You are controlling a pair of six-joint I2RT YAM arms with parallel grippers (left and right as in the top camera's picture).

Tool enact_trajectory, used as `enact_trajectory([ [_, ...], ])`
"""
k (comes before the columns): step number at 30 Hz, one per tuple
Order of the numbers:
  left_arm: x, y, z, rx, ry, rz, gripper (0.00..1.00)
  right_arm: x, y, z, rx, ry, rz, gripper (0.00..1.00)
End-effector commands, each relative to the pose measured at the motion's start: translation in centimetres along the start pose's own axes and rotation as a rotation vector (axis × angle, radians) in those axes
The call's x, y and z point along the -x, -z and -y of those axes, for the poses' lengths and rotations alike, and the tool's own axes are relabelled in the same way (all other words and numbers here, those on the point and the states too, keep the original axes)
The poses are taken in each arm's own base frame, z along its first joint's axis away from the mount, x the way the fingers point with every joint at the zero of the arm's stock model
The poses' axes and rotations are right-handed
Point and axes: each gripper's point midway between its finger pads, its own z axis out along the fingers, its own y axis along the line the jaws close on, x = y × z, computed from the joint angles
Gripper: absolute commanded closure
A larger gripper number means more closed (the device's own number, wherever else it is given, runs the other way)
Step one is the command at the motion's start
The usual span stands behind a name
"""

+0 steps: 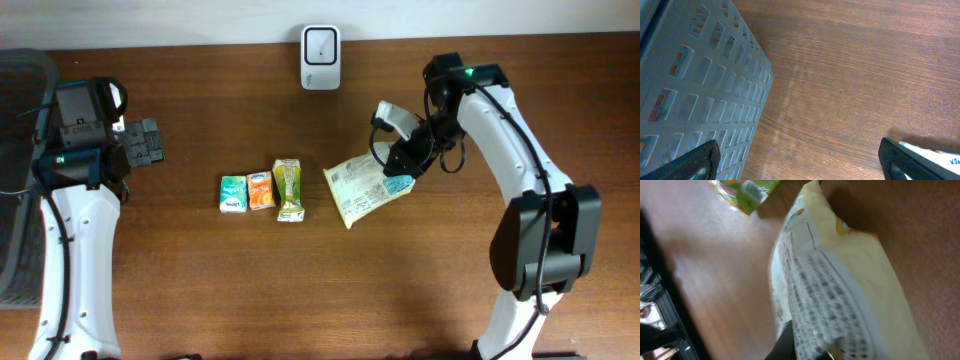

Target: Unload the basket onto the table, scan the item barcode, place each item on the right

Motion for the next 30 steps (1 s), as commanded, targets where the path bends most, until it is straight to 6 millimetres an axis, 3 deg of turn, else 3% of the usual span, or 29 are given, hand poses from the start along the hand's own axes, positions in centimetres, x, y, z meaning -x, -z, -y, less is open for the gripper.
enact_trajectory([
  [1,0.5,0.8,-0.5,0.009,0.02,0.024,0.01,-0.3,-0.5,3.0,-0.025,-0.117,0.049,0.5],
  [2,0.5,0.8,-0.5,0.009,0.02,0.024,0.01,0.0,0.1,4.3,-0.051,-0.2,0.087,0.23],
  [4,0.5,0.8,-0.5,0.009,0.019,0.024,0.01,0.5,1.8,5.8,-0.071,-0.334,0.152,0.01],
  [8,0.5,0.8,-0.5,0.009,0.019,0.024,0.01,1.3,5.3,5.9,0.02,-0.496,0.27,0.01],
  [11,0.5,0.8,-0.5,0.009,0.02,0.024,0.01,1.1,5.8,4.1,0.122,-0.541,0.274,0.01],
  [16,0.5,0.8,-0.5,0.009,0.02,0.024,0.01,-0.7,2.7,1.9,0.154,-0.601,0.127,0.01],
  [19,0.5,0.8,-0.5,0.009,0.02,0.024,0.01,-3.0,-0.1,2.4,0.067,-0.727,0.006,0.15],
  [21,0.5,0.8,-0.5,0.009,0.02,0.024,0.01,-4.4,-1.3,3.2,0.012,-0.822,-0.035,0.15],
  [26,0.5,0.8,-0.5,0.009,0.019,0.024,0.01,-6.0,-3.2,3.5,0.009,-0.897,-0.058,0.16],
  [30,0.5,0.8,-0.5,0.009,0.02,0.024,0.01,-6.3,-3.4,3.3,0.015,-0.904,-0.07,0.16],
])
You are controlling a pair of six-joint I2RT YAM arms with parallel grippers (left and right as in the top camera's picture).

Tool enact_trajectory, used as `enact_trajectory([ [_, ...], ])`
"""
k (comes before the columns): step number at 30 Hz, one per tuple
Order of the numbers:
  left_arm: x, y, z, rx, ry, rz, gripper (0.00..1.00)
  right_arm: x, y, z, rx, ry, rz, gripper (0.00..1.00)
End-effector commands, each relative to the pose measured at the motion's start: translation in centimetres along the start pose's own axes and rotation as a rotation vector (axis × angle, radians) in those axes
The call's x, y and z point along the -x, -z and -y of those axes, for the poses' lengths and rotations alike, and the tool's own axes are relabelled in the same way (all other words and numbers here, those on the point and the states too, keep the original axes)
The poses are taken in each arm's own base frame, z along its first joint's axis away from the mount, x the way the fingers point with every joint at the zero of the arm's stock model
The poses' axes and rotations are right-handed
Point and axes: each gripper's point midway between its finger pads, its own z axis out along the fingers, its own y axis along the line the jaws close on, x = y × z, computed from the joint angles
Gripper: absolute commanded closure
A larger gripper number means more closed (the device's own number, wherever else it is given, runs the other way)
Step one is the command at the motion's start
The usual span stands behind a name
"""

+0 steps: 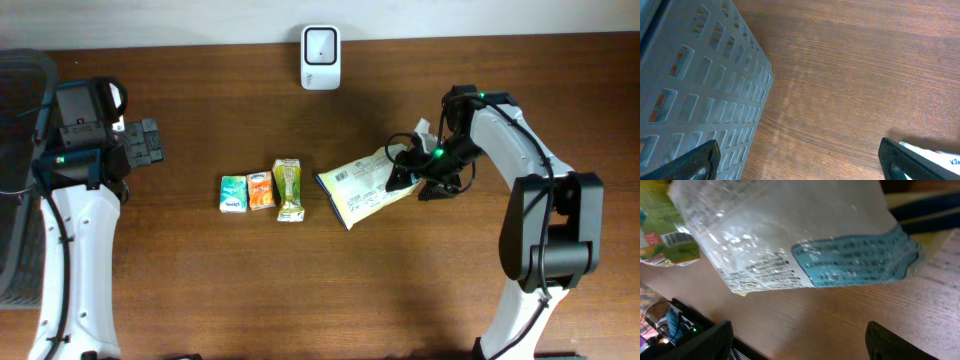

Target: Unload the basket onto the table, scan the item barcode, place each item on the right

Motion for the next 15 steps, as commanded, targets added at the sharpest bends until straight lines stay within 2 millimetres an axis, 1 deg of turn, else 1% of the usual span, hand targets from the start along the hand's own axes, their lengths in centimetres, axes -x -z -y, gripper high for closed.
enact_trajectory([
  [1,0.5,0.8,-0.5,0.009,0.02,0.024,0.01,-0.3,-0.1,0.3,-0.008,-0.034,-0.011,0.16],
  [4,0.5,0.8,-0.5,0.009,0.02,0.024,0.01,-0.6,0.5,0.5,0.0,-0.046,-0.009,0.17],
  [7,0.5,0.8,-0.5,0.009,0.02,0.024,0.01,-0.1,2.3,0.8,0.006,-0.055,0.044,0.17],
  [10,0.5,0.8,-0.5,0.009,0.02,0.024,0.01,0.0,5.9,0.6,0.01,-0.052,0.133,0.17],
  [11,0.5,0.8,-0.4,0.009,0.02,0.024,0.01,-0.4,7.0,0.3,0.002,-0.016,0.152,0.16],
  [12,0.5,0.8,-0.5,0.009,0.02,0.024,0.01,-0.8,7.5,0.2,-0.014,-0.003,0.159,0.16],
  [14,0.5,0.8,-0.5,0.009,0.02,0.024,0.01,-2.1,8.3,0.4,-0.091,0.002,0.151,0.16],
  [15,0.5,0.8,-0.5,0.009,0.02,0.024,0.01,-2.7,8.4,0.2,-0.117,0.01,0.142,0.17],
])
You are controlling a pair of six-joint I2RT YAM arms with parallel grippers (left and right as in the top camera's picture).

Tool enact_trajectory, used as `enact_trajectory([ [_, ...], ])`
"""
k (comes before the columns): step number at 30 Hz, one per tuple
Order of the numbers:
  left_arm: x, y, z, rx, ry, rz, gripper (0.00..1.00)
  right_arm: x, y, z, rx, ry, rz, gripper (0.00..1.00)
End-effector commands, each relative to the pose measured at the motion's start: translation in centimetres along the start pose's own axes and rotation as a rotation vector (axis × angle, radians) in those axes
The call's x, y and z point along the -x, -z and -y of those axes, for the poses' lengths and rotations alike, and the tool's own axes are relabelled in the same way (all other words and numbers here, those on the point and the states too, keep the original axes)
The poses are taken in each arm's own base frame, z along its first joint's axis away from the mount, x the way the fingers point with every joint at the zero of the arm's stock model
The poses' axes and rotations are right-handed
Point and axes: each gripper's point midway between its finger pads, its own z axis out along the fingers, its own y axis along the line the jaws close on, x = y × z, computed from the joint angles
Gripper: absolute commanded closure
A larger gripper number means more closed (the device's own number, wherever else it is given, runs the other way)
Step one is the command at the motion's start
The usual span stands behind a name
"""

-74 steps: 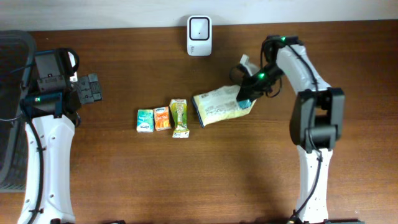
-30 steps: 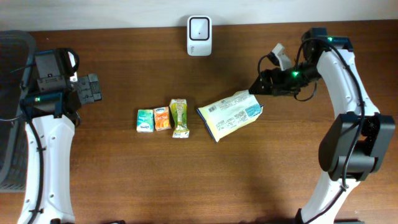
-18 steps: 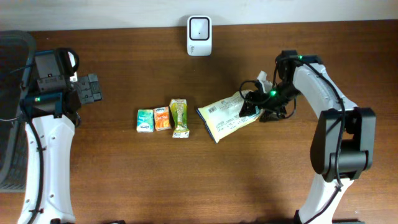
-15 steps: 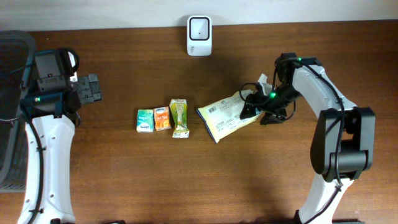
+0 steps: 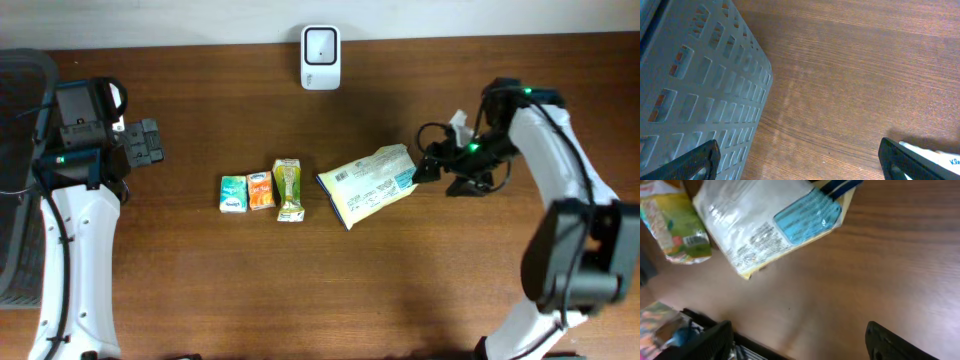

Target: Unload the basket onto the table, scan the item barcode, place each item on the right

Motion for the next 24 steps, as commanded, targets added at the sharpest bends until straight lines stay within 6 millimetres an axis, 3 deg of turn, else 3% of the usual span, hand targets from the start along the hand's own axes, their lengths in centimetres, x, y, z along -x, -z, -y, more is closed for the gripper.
enact_trajectory([
  [1,0.5,0.8,-0.5,0.009,0.02,0.024,0.01,-0.9,1.8,-1.0,-0.096,0.081,0.032,0.17],
  [5,0.5,0.8,-0.5,0.009,0.02,0.024,0.01,-1.3,0.8,-2.2,-0.107,0.116,0.015,0.19],
  [10,0.5,0.8,-0.5,0.009,0.02,0.024,0.01,-0.5,-0.3,-3.5,-0.109,0.149,0.044,0.19],
  [13,0.5,0.8,-0.5,0.009,0.02,0.024,0.01,0.5,-0.6,-3.5,-0.101,0.084,0.088,0.19],
  [16,0.5,0.8,-0.5,0.009,0.02,0.024,0.01,1.8,-2.9,-2.8,-0.08,-0.057,0.146,0.19],
  [20,0.5,0.8,-0.4,0.009,0.019,0.024,0.01,1.6,-6.8,-1.3,-0.063,-0.194,0.166,0.19],
  [24,0.5,0.8,-0.5,0.009,0.02,0.024,0.01,1.4,-8.6,-0.4,-0.042,-0.309,0.186,0.07],
])
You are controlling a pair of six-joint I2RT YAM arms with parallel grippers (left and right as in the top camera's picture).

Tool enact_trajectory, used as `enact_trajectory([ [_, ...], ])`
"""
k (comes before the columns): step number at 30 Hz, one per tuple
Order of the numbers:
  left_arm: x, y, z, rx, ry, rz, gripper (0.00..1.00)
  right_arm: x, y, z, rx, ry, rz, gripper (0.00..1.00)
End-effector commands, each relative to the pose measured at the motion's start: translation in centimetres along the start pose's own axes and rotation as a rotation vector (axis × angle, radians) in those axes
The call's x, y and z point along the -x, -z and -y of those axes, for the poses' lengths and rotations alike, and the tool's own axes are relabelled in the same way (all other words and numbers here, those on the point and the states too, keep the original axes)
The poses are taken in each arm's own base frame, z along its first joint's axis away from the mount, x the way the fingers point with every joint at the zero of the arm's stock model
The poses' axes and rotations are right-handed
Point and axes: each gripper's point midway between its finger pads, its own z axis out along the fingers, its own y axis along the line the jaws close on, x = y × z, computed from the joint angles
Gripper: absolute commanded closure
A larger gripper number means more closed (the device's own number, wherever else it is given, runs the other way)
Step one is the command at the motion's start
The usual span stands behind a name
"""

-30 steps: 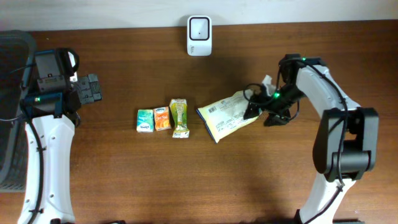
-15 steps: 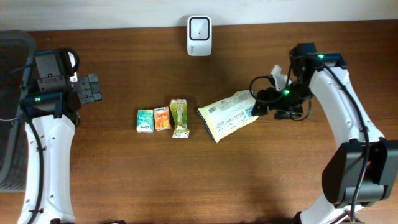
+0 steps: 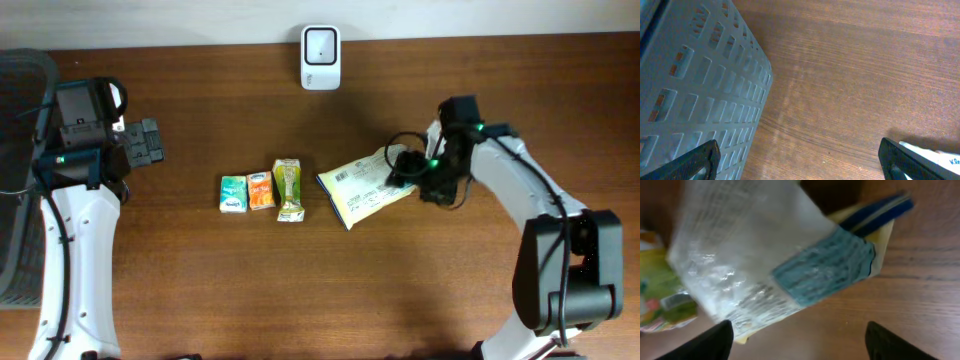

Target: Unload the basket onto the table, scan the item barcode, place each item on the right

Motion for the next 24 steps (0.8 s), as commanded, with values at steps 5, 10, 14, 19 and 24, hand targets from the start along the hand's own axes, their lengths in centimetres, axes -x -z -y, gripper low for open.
enact_trajectory([
  [5,0.5,0.8,-0.4,0.009,0.02,0.024,0.01,1.2,-1.6,-0.3,0.039,-0.203,0.068,0.01],
  [10,0.5,0.8,-0.5,0.009,0.02,0.024,0.01,1.9,-3.5,-2.4,0.071,-0.163,0.097,0.01],
  [14,0.5,0.8,-0.5,0.009,0.02,0.024,0.01,3.0,-5.1,-3.7,0.089,-0.108,0.142,0.01],
  [19,0.5,0.8,-0.5,0.009,0.02,0.024,0.01,5.2,-4.8,-3.6,0.094,-0.067,0.229,0.04],
  [24,0.5,0.8,-0.5,0.009,0.02,0.024,0.01,4.7,-5.2,-4.2,0.095,-0.051,0.217,0.13],
])
